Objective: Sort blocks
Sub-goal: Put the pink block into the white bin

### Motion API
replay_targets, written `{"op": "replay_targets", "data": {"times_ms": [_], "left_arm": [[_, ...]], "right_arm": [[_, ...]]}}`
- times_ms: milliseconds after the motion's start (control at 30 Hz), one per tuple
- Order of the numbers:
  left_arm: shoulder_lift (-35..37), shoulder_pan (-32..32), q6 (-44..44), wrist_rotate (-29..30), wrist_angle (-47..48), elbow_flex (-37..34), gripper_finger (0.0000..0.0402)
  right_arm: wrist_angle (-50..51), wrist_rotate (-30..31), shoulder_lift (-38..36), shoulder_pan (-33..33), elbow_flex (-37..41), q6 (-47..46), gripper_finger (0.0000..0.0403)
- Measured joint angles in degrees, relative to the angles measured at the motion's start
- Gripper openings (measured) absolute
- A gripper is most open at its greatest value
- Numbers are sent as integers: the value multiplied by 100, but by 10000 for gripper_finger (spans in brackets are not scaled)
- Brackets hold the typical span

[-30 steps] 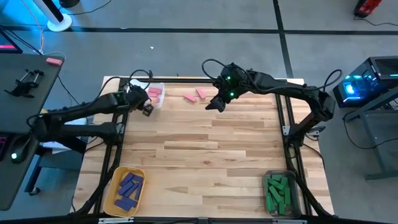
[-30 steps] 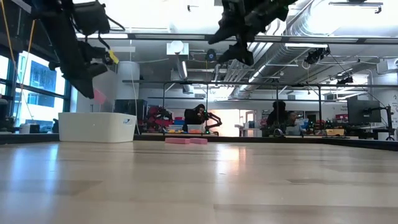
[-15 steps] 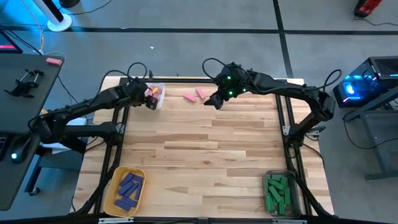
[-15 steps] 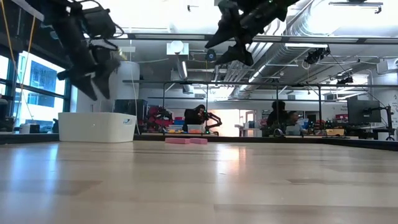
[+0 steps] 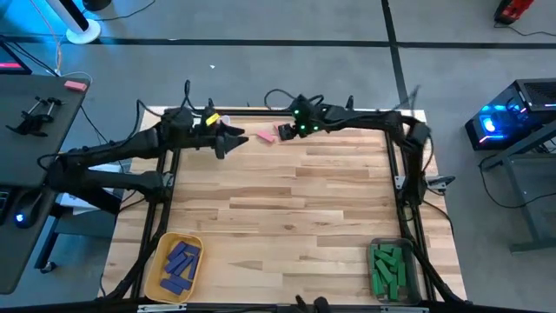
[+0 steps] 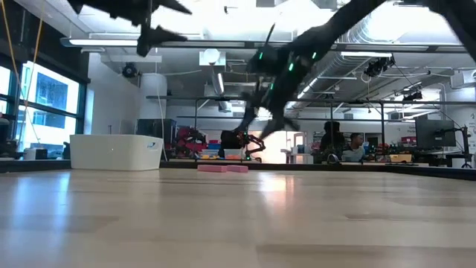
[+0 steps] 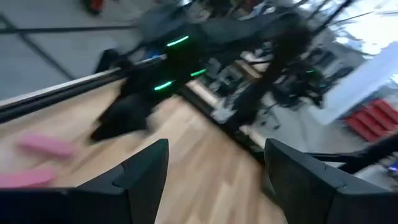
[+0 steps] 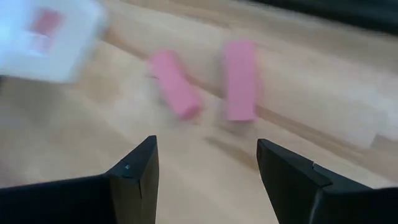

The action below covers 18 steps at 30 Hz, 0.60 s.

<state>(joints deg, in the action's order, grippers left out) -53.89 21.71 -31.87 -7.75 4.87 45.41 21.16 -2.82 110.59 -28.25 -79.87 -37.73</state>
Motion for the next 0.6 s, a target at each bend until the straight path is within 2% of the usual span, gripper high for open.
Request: {"op": "replay_targets", "data": {"times_ms": [200, 400, 600], "left_arm": [[-4, -683, -205, 410, -235, 0, 252], [-4, -1036, -385, 937, -106, -4, 252], [-4, -1224, -470, 1141, -108, -4, 252]], "right_arm": [[331, 426, 932, 61, -476, -99, 204], [575, 1102, 1418, 150, -1097, -52, 204], [975, 1075, 1841, 117, -1607, 200, 203]]}}
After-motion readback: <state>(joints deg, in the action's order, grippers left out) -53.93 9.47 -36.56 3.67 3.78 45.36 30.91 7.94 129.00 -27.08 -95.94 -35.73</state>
